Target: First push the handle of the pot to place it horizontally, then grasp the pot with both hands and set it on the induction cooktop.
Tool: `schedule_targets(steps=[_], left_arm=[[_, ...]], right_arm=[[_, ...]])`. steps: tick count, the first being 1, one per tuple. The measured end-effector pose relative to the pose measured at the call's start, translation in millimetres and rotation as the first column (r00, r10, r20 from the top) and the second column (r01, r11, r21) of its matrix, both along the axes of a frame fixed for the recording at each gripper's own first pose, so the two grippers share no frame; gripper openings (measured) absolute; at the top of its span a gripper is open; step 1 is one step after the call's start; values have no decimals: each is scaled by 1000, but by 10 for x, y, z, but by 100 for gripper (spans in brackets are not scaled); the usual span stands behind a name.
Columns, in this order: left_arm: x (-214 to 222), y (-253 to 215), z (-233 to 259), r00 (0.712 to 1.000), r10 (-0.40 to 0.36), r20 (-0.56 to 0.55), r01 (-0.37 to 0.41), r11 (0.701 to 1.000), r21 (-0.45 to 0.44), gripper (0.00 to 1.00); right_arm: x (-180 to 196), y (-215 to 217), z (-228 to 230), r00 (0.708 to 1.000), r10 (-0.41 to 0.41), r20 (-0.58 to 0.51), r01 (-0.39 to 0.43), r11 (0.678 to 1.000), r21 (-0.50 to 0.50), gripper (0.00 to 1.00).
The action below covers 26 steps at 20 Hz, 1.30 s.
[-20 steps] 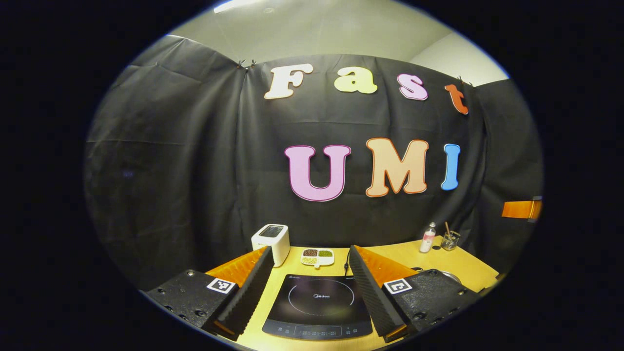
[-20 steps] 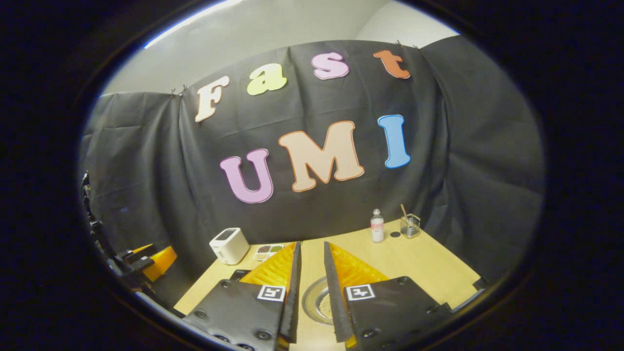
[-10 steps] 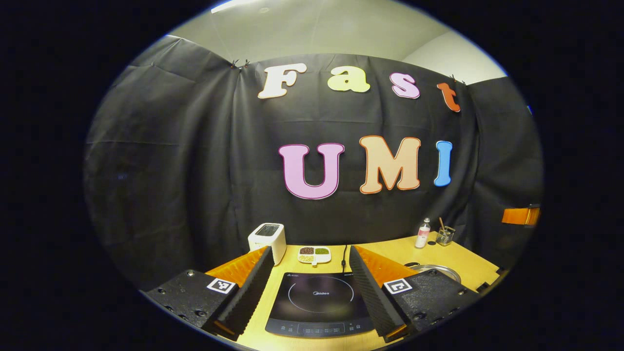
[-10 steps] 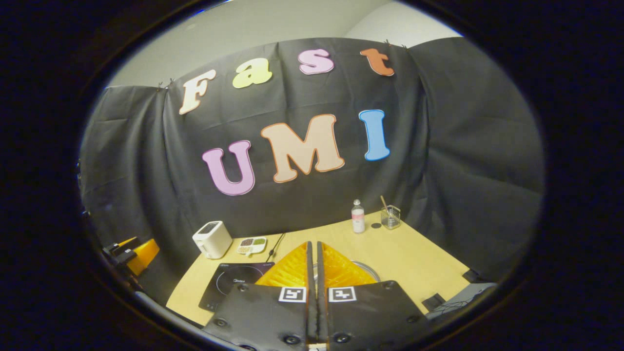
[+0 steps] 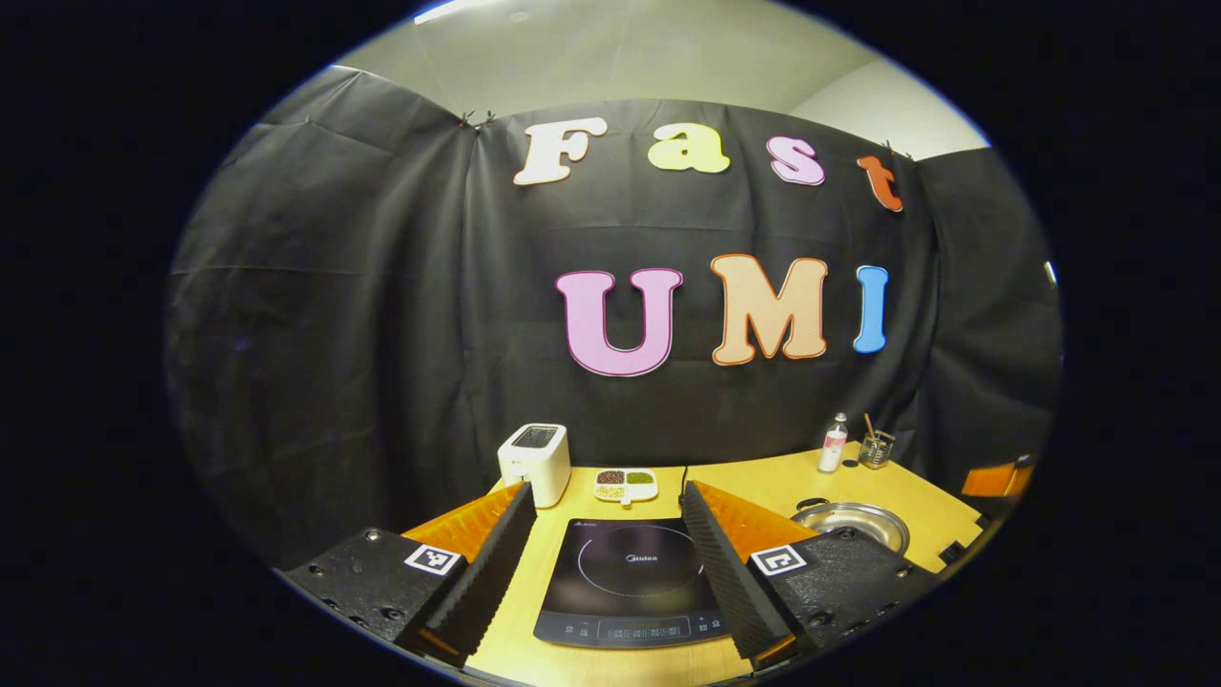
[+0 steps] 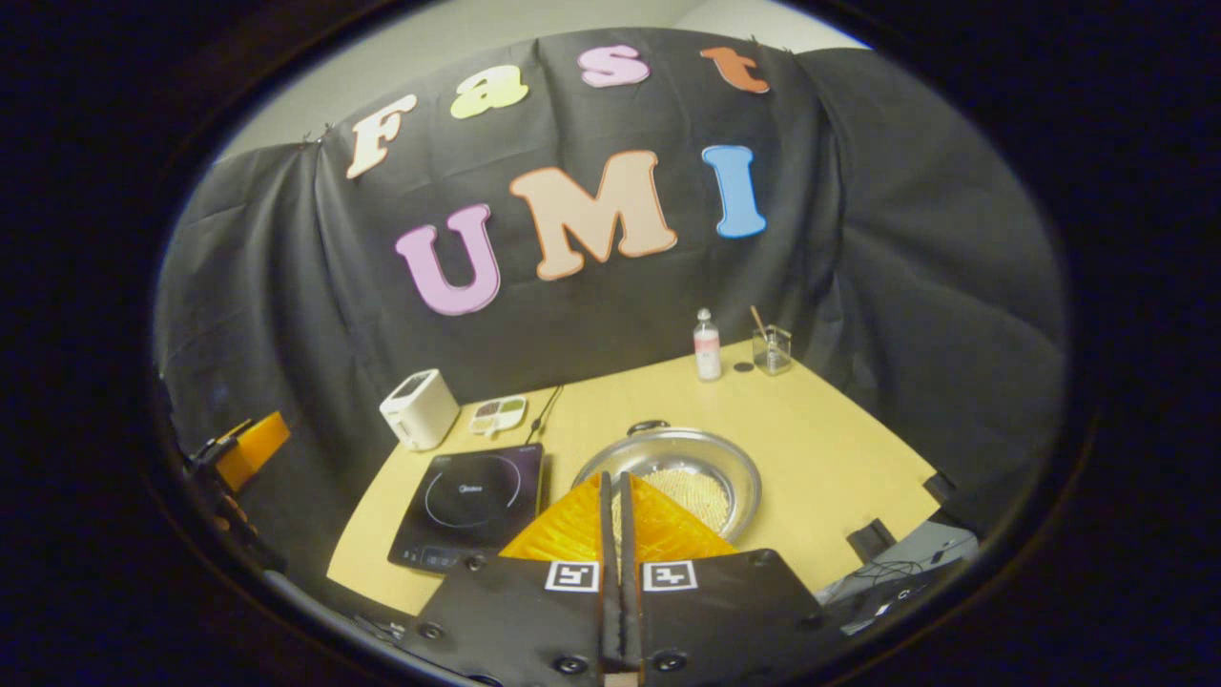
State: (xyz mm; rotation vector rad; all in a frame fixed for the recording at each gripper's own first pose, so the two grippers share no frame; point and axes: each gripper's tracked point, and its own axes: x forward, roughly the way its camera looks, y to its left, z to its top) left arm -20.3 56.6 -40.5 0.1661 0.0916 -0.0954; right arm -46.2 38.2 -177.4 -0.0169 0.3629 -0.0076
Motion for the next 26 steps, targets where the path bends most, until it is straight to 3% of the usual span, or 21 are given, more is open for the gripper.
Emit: schedule_targets(steps=[1,2,5,8,13,14,20,25,26], left_arm=[[5,13,-10,1000,9,-5,-9,1000,-3,91],[5,30,-17,1000,19,-5,-19,1000,-3,95],[26,40,-9,999,46,-5,-46,999,0,91],[67,48,-18,996,88,-10,-88,996,0,91],[135,61,-55,984,175,-20,-175,984,17,95],[156,63,-60,982,189,-17,-189,982,17,91],[229,58,-175,966,258,-33,-257,966,41,95],[278,26,-245,960,276,-49,-274,961,50,95],[282,26,-252,958,282,-51,-279,959,52,92]], right_arm=[[15,-9,-110,1000,7,-28,-7,1000,4,3],[33,-11,-234,998,18,-58,-17,1000,11,0],[95,-15,-593,983,67,-169,-61,997,37,2],[149,20,-937,947,136,-293,-121,990,68,3],[230,-16,-1367,861,202,-467,-161,979,127,3],[260,-21,-1421,843,210,-496,-164,977,136,3],[208,-82,-1858,704,251,-664,-192,968,162,0],[162,-171,-2096,621,252,-742,-148,968,204,3],[152,-191,-2139,606,248,-756,-143,969,203,3]])
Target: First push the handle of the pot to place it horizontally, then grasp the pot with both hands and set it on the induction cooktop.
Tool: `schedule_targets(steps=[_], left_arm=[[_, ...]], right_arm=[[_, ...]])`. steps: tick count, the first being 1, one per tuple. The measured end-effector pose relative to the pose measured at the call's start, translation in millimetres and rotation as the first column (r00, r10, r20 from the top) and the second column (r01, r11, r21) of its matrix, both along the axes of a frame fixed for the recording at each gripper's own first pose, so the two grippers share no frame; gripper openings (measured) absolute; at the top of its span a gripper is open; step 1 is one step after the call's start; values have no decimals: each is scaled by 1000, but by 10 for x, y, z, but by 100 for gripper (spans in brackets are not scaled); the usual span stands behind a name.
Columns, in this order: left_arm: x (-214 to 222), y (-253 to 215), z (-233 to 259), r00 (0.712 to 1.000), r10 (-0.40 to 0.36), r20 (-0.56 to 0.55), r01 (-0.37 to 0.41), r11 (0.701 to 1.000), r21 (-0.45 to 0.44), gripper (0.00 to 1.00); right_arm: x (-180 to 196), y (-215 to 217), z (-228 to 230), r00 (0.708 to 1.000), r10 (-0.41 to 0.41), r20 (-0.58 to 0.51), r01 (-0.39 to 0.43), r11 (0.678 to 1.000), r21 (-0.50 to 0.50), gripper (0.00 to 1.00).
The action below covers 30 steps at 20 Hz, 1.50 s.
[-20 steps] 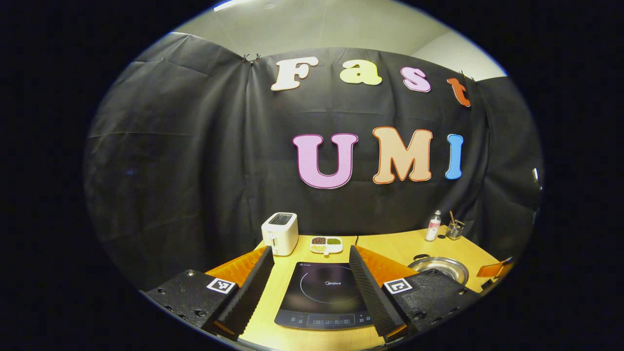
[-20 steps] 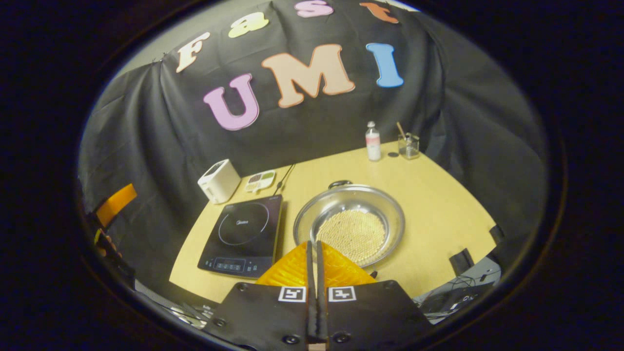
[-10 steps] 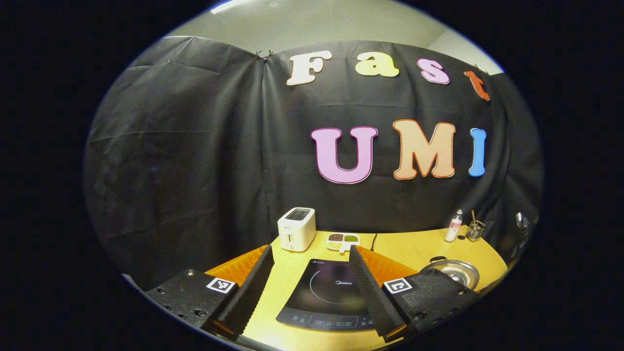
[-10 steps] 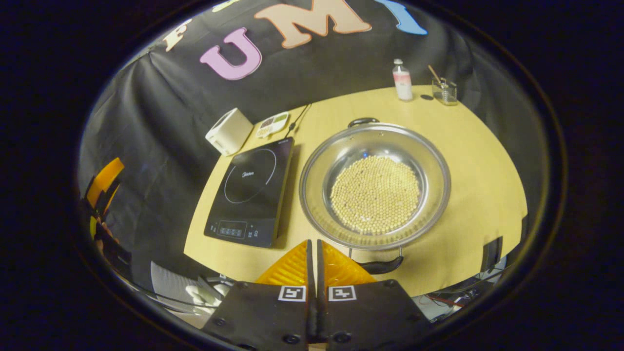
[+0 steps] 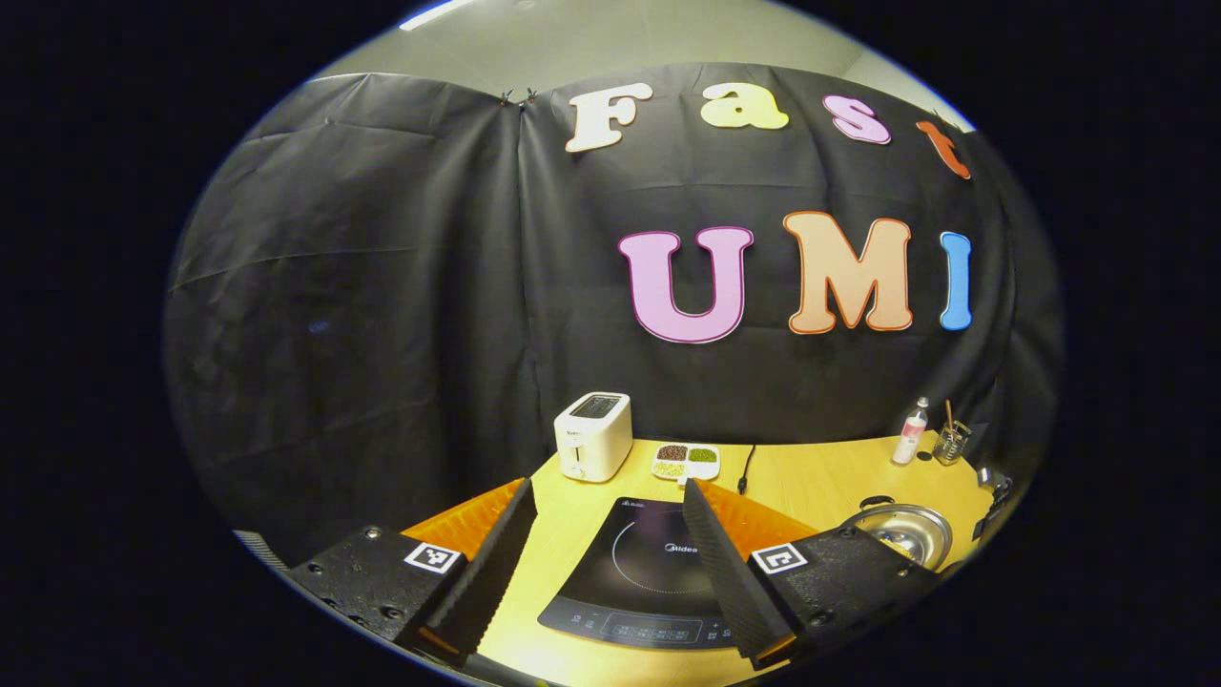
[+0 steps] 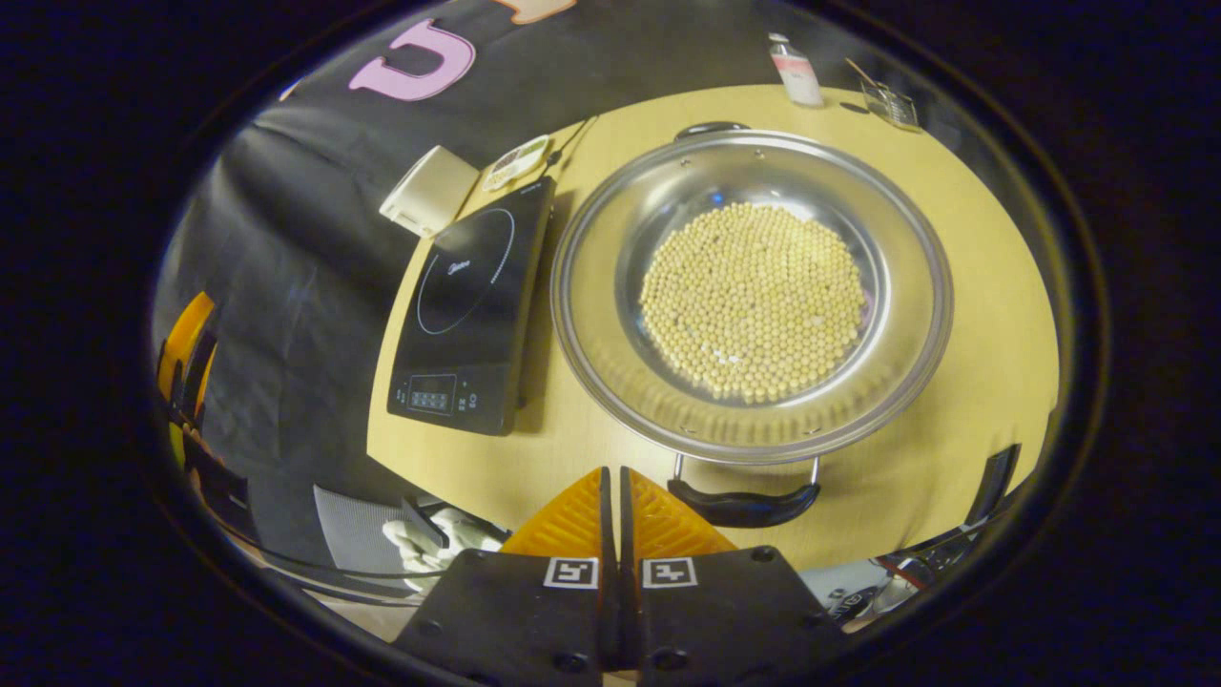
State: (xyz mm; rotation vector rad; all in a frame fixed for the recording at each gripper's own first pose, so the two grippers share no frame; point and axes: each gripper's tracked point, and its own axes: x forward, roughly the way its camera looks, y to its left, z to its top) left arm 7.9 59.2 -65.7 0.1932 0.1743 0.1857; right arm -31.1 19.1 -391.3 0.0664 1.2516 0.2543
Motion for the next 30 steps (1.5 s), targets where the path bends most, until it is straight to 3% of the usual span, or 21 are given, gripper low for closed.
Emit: schedule_targets(steps=[11,24,30], left_arm=[[161,-193,-130,999,-18,-31,17,1000,-26,94],[168,-383,-206,997,-63,-44,61,997,-35,94],[138,-418,-284,995,-68,-68,65,997,-41,94]], right_arm=[[98,-235,-22,1000,-13,5,14,997,-76,0],[224,-910,29,998,8,57,9,960,-278,3],[368,-1257,120,996,-47,79,69,951,-303,2]])
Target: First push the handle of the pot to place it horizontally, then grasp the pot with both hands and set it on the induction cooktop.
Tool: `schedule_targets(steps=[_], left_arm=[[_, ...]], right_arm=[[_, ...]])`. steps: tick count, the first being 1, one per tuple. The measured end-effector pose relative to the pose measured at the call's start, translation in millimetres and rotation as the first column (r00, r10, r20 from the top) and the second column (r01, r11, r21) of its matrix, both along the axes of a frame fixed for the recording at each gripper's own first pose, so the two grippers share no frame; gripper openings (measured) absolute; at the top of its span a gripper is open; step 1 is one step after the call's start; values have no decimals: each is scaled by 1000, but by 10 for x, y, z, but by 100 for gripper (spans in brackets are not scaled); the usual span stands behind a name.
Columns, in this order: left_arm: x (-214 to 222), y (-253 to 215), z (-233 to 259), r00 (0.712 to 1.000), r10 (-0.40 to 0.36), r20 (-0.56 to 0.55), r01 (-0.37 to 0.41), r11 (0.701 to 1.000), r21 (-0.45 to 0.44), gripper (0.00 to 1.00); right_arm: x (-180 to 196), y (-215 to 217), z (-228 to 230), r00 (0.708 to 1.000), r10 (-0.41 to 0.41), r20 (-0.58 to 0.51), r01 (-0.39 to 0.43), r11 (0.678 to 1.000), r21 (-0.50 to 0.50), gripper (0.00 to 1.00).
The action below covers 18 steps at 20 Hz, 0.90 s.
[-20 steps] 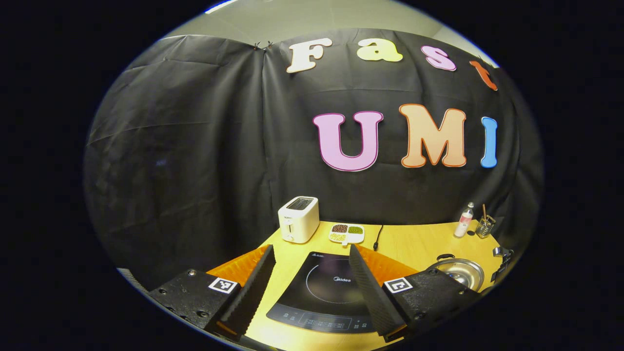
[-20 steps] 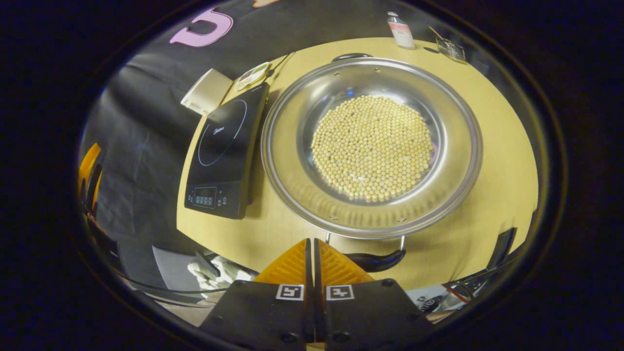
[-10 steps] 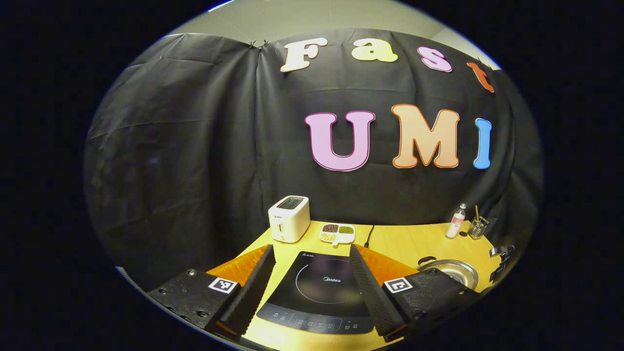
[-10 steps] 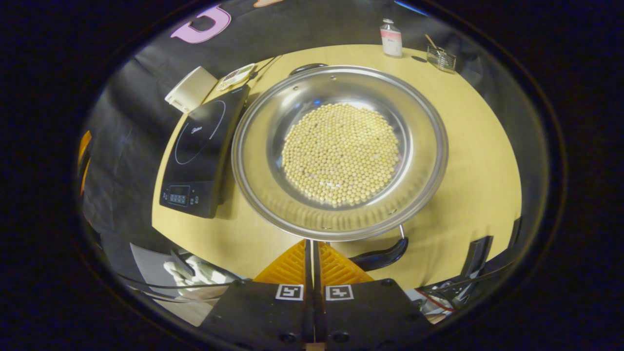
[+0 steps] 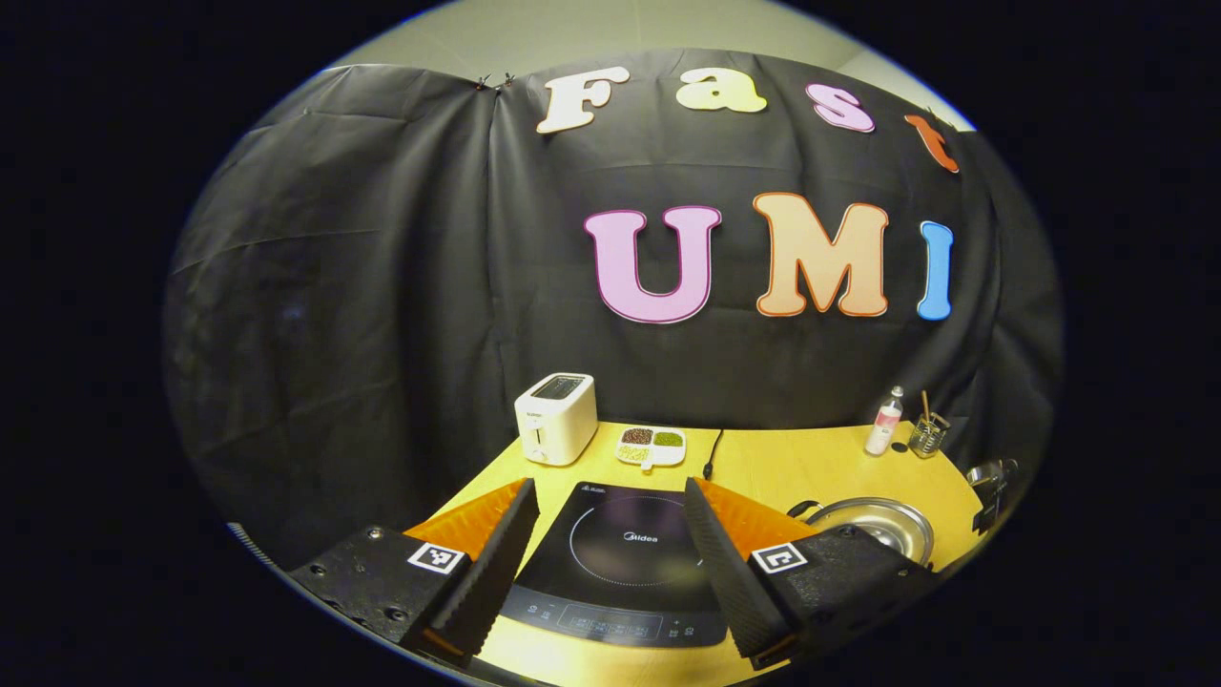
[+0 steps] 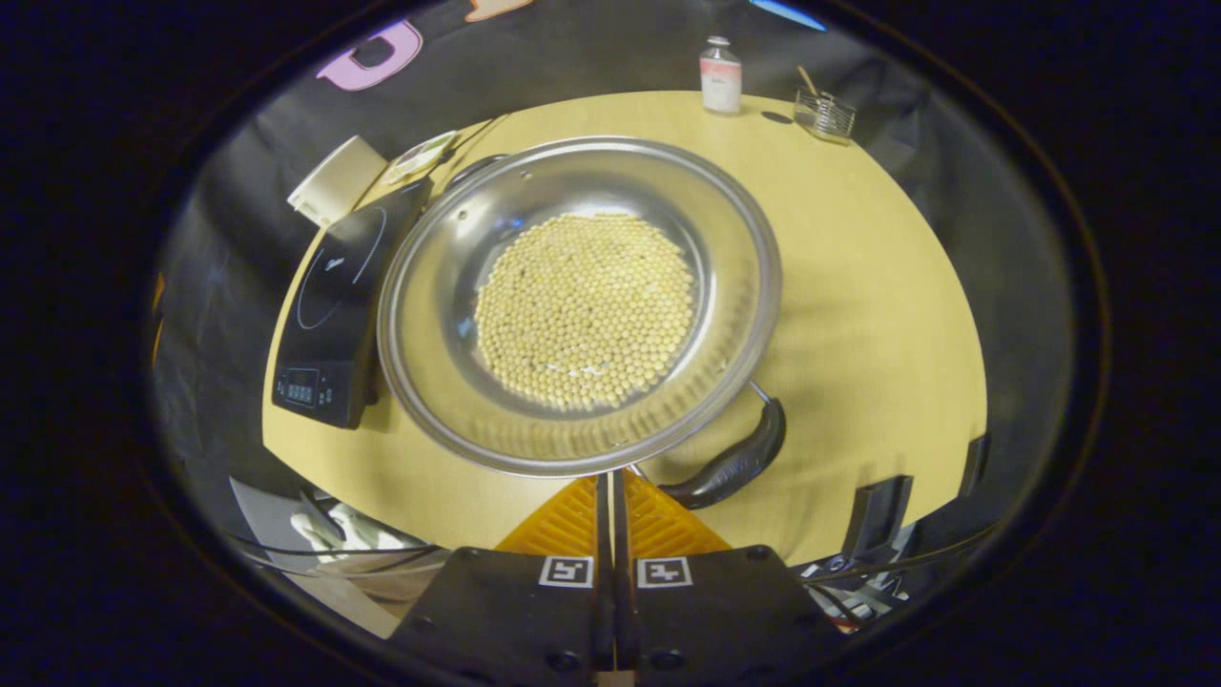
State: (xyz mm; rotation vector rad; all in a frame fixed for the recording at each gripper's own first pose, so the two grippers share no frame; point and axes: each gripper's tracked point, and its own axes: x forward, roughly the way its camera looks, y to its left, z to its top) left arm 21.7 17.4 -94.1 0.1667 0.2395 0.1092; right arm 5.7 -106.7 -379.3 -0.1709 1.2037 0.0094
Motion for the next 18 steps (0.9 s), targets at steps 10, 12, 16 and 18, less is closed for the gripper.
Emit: schedule_targets(steps=[10,12,16,18], left_arm=[[-45,-114,-101,999,-20,-34,20,1000,-1,94],[-56,-159,-128,999,-29,-44,29,1000,-5,94],[-73,-238,-220,997,-26,-71,26,1000,-6,92],[-83,-275,-250,996,-25,-81,25,1000,4,94]], right_arm=[[270,-431,92,994,-100,36,100,995,-11,0],[332,-488,110,992,-120,42,121,993,-9,2],[433,-595,133,989,-142,51,142,990,-10,0],[494,-624,149,989,-141,55,141,990,-7,3]])
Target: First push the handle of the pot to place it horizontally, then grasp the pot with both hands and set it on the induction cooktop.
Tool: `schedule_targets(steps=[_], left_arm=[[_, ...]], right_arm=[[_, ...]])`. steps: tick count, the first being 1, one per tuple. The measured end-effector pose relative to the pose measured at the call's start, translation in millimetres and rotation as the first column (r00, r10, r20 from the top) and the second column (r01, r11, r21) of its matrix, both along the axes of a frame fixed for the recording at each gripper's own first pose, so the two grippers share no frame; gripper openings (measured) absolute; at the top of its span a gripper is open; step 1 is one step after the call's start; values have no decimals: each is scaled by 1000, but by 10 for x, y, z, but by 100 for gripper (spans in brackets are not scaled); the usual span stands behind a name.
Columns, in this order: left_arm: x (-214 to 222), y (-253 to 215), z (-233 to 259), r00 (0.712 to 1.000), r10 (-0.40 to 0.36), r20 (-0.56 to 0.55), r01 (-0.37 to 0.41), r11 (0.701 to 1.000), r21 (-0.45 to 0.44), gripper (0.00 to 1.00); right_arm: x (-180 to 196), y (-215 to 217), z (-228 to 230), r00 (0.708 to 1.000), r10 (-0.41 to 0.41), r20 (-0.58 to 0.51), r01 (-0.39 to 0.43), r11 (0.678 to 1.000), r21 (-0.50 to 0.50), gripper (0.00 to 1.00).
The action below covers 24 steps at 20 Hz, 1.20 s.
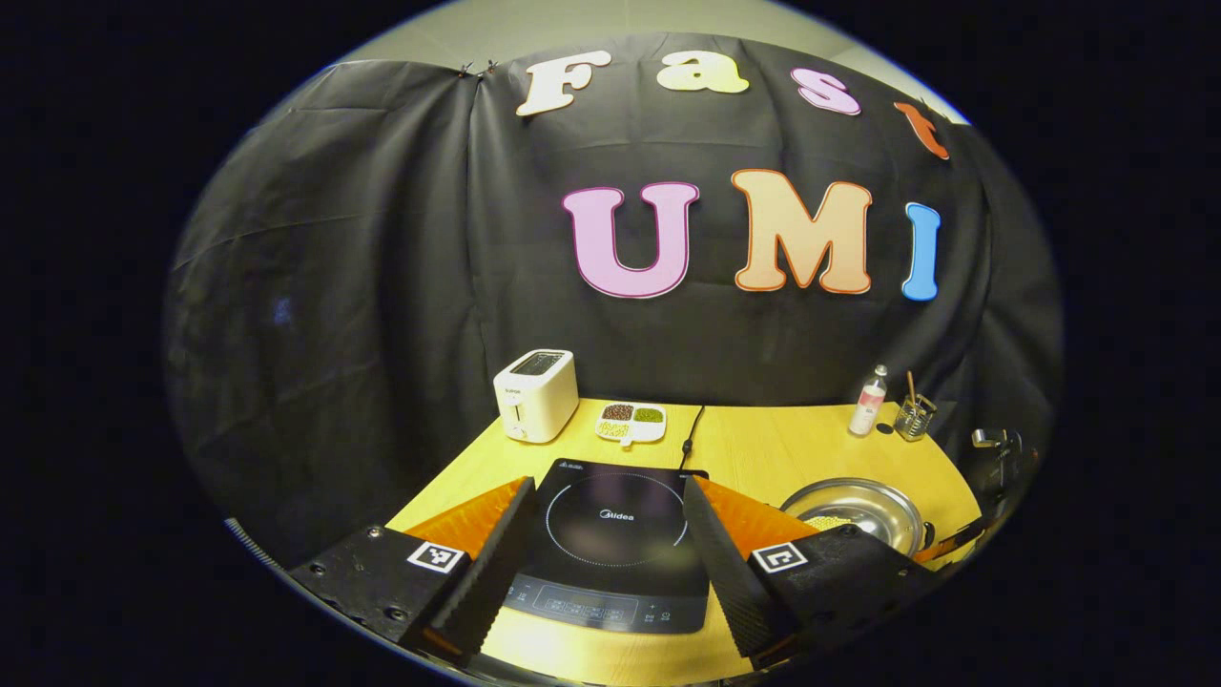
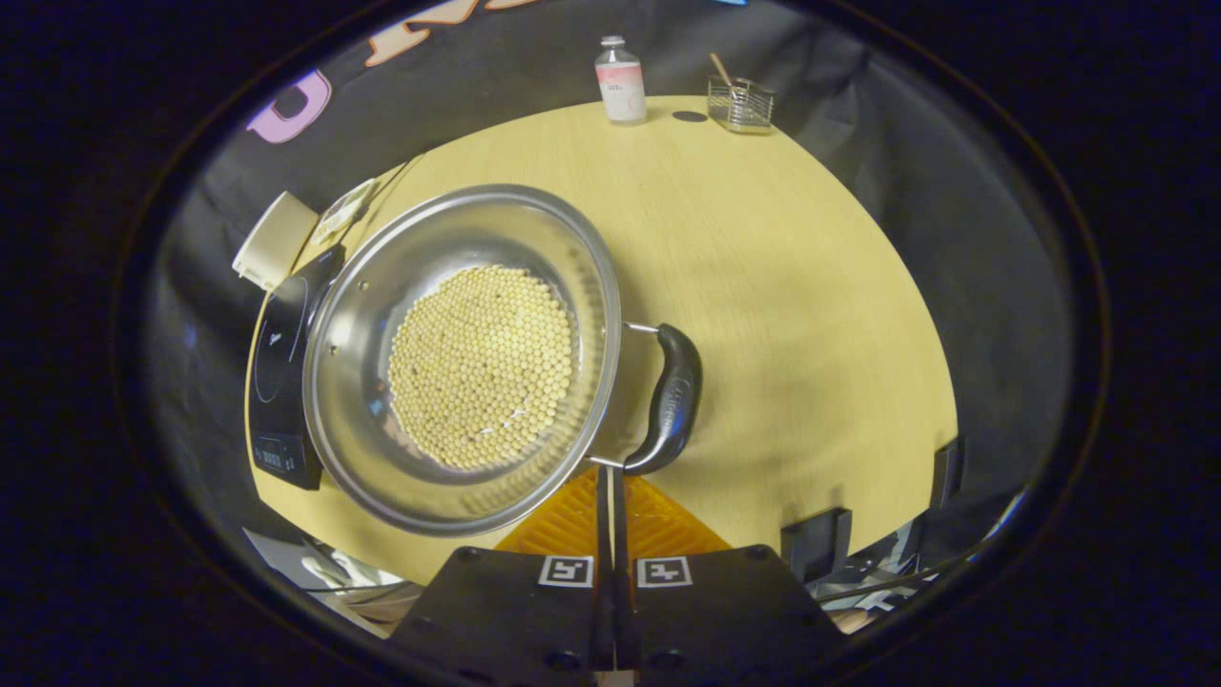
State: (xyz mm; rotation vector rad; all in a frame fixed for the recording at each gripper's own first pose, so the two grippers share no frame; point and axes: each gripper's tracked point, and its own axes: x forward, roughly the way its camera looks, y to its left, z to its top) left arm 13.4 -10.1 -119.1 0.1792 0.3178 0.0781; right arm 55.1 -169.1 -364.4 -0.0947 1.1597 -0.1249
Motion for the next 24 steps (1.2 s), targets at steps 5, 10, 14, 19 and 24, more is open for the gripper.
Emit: schedule_targets(steps=[5,10,14,19,24], left_arm=[[-15,-96,-68,1000,12,-20,-11,1000,10,92],[-18,-214,-128,999,39,-23,-39,999,-9,94],[-5,-301,-208,998,53,-36,-53,998,-16,94],[13,-393,-304,996,76,-55,-77,997,-25,94],[32,-517,-395,995,74,-73,-76,997,-26,94]], right_arm=[[204,-86,19,1000,19,3,-19,1000,-13,3],[418,-163,57,999,46,3,-46,999,-29,3],[567,-183,72,999,45,7,-45,999,-13,0],[682,-192,80,998,65,10,-65,998,2,0],[716,-184,76,997,76,4,-76,996,34,2]])
